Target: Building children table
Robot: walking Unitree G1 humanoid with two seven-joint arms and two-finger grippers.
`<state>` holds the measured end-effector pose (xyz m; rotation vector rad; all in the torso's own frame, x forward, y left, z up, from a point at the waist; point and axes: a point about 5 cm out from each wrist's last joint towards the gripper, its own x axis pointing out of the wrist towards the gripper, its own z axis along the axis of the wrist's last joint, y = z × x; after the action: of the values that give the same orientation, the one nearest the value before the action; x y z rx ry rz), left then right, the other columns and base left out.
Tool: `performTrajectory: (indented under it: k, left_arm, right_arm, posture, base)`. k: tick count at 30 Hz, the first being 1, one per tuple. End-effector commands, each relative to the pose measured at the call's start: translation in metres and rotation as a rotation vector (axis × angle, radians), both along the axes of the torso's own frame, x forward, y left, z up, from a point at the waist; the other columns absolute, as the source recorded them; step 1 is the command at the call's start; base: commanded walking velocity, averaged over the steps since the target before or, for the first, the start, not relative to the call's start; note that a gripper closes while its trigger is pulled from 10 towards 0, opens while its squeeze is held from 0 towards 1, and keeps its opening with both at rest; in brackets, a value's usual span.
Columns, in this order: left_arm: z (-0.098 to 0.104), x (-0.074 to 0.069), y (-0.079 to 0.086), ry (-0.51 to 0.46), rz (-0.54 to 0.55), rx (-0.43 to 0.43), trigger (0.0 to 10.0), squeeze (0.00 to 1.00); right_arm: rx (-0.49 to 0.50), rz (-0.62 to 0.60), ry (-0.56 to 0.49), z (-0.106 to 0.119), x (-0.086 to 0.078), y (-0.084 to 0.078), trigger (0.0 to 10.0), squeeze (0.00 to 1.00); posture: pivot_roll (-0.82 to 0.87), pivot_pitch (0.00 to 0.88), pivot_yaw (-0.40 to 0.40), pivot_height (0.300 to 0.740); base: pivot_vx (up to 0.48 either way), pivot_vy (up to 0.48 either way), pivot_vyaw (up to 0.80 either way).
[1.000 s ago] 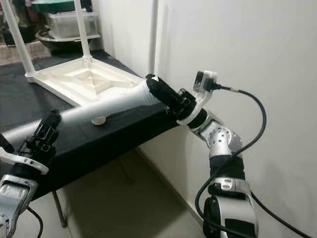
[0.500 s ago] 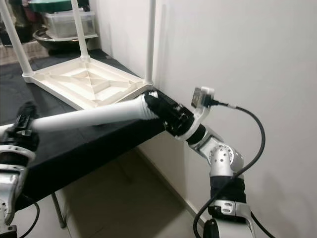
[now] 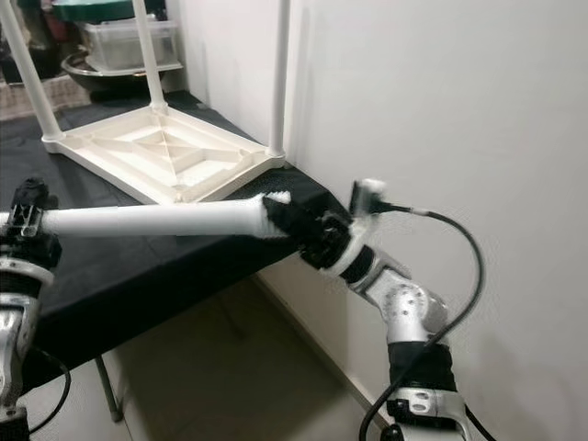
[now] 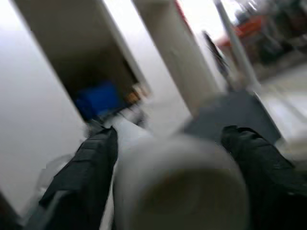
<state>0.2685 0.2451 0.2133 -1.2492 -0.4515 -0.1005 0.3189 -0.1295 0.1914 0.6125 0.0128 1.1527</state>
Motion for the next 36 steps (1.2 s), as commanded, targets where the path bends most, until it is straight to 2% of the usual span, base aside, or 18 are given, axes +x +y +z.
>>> performTrajectory:
  k: [1, 4, 6, 11, 12, 13, 15, 17, 18, 19, 23, 25, 26, 27, 28, 29, 31, 36]
  left_arm:
    - [0.002, 0.002, -0.002, 0.022, -0.010, 0.037, 10.0, 0.00]
    - [0.003, 0.001, 0.002, 0.035, 0.002, 0.091, 10.0, 0.00]
    - [0.004, 0.000, 0.003, 0.037, 0.001, 0.113, 10.0, 0.00]
    - [0.008, -0.003, 0.001, 0.034, -0.020, 0.200, 10.0, 0.00]
    - [0.011, -0.004, -0.001, 0.031, -0.040, 0.255, 10.0, 0.00]
    - [0.011, -0.004, -0.001, 0.031, -0.040, 0.255, 10.0, 0.00]
    - [0.014, 0.000, -0.009, 0.028, -0.109, 0.366, 10.0, 0.00]
    - [0.014, 0.000, -0.009, 0.028, -0.109, 0.366, 10.0, 0.00]
    - [0.017, 0.003, -0.015, 0.021, -0.151, 0.414, 10.0, 0.00]
    - [0.021, 0.007, -0.023, 0.005, -0.200, 0.464, 10.0, 0.00]
    - [0.029, 0.013, -0.038, -0.031, -0.276, 0.535, 10.0, 0.00]
    - [0.029, 0.013, -0.038, -0.031, -0.276, 0.535, 10.0, 0.00]
    - [0.034, 0.017, -0.049, -0.061, -0.329, 0.580, 10.0, 0.00]
    - [0.034, 0.017, -0.049, -0.061, -0.329, 0.580, 10.0, 0.00]
    - [0.037, 0.021, -0.061, -0.090, -0.384, 0.621, 10.0, 0.00]
    - [0.037, 0.021, -0.061, -0.090, -0.384, 0.621, 10.0, 0.00]
    - [0.041, 0.024, -0.080, -0.137, -0.471, 0.673, 10.0, 0.00]
    - [0.042, 0.025, -0.096, -0.171, -0.542, 0.708, 10.0, 0.00]
  right_arm:
    - [-0.048, -0.022, 0.006, -0.002, 0.004, 0.005, 10.0, 1.00]
    - [-0.192, -0.151, -0.001, -0.015, 0.013, 0.003, 10.0, 1.00]
    - [-0.239, -0.180, -0.008, -0.019, 0.014, 0.003, 10.0, 1.00]
    - [-0.279, -0.189, -0.035, -0.021, 0.011, 0.002, 10.0, 1.00]
    - [-0.302, -0.153, -0.057, -0.021, 0.006, 0.004, 10.0, 1.00]
    - [-0.302, -0.153, -0.057, -0.021, 0.006, 0.004, 10.0, 1.00]
    - [-0.375, 0.032, -0.111, -0.024, -0.013, 0.015, 10.0, 1.00]
    - [-0.375, 0.032, -0.111, -0.024, -0.013, 0.015, 10.0, 1.00]
    - [-0.399, 0.117, -0.136, -0.023, -0.021, 0.022, 10.0, 1.00]
    - [-0.433, 0.179, -0.173, -0.022, -0.025, 0.032, 10.0, 0.00]
    - [-0.476, 0.251, -0.229, -0.019, -0.029, 0.047, 10.0, 0.00]
    - [-0.476, 0.251, -0.229, -0.019, -0.029, 0.047, 10.0, 0.00]
    - [-0.483, 0.274, -0.239, -0.016, -0.026, 0.059, 10.0, 0.00]
    - [-0.483, 0.274, -0.239, -0.016, -0.026, 0.059, 10.0, 0.00]
    - [-0.490, 0.290, -0.233, -0.014, -0.023, 0.072, 10.0, 0.00]
    - [-0.490, 0.290, -0.233, -0.014, -0.023, 0.072, 10.0, 0.00]
    - [-0.511, 0.316, -0.212, -0.016, -0.020, 0.089, 10.0, 0.00]
    - [-0.545, 0.347, -0.189, -0.023, -0.024, 0.099, 10.0, 0.00]
  posture:
    - [-0.04, 0.000, -0.060, 0.740]
    - [-0.04, 0.000, -0.059, 0.740]
    - [-0.04, 0.000, -0.060, 0.740]
    - [-0.04, 0.000, -0.061, 0.740]
    - [-0.04, 0.000, -0.060, 0.740]
    - [-0.04, 0.000, -0.060, 0.740]
    - [-0.04, 0.000, -0.058, 0.740]
    - [-0.04, 0.000, -0.058, 0.740]
    - [-0.04, 0.000, -0.057, 0.740]
    - [-0.04, 0.000, -0.051, 0.740]
    - [-0.04, 0.000, -0.048, 0.740]
    - [-0.04, 0.000, -0.048, 0.740]
    - [-0.03, 0.000, -0.053, 0.740]
    - [-0.03, 0.000, -0.053, 0.740]
    - [-0.03, 0.000, -0.053, 0.740]
    - [-0.03, 0.000, -0.053, 0.740]
    - [-0.03, 0.000, -0.053, 0.740]
    - [-0.03, 0.000, -0.055, 0.740]
  base:
    - [0.000, 0.000, 0.00]
    - [0.000, 0.000, 0.00]
    - [0.000, 0.000, 0.00]
    - [0.000, 0.000, 0.00]
    - [0.000, 0.000, 0.00]
    - [0.000, 0.000, 0.00]
    - [0.000, 0.000, 0.00]
    - [0.000, 0.000, 0.00]
    - [0.000, 0.000, 0.00]
    - [0.000, 0.000, 0.00]
    - [0.000, 0.000, 0.00]
    - [0.000, 0.000, 0.00]
    - [0.000, 0.000, 0.00]
    - [0.000, 0.000, 0.00]
    - [0.000, 0.000, 0.00]
    - [0.000, 0.000, 0.00]
    - [0.000, 0.000, 0.00]
    - [0.000, 0.000, 0.00]
